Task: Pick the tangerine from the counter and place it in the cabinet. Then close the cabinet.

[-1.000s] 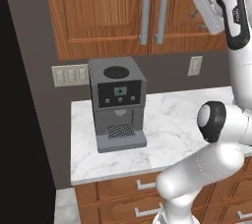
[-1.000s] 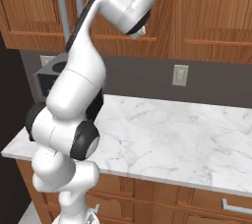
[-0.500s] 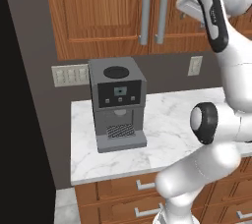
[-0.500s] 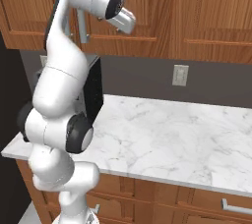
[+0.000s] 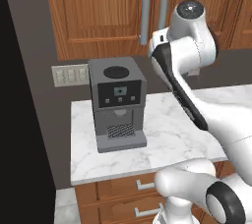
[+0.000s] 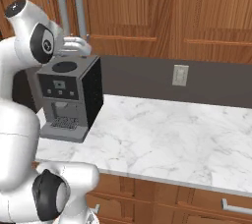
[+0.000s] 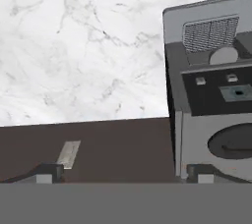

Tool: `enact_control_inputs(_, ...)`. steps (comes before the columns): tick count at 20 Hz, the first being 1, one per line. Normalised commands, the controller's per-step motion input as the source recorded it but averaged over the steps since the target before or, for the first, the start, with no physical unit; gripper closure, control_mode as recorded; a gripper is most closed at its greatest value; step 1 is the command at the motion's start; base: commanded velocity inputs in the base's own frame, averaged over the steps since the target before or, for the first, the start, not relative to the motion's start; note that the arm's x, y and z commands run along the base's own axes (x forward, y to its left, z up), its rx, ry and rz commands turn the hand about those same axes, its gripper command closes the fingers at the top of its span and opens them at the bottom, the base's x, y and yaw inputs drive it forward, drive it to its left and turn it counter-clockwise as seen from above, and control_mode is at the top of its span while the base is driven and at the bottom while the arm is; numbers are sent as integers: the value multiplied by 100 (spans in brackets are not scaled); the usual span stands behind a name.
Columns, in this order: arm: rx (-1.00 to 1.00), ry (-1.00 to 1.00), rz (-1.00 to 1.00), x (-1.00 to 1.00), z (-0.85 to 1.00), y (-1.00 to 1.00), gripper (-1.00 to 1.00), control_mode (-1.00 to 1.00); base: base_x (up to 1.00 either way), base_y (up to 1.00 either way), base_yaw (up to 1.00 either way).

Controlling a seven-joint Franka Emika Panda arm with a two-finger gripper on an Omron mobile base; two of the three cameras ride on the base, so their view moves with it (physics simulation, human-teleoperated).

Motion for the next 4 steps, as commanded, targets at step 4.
enact_control_inputs(4, -27, -34, -3, -100, -100, 42, -100, -100, 0, 0, 0)
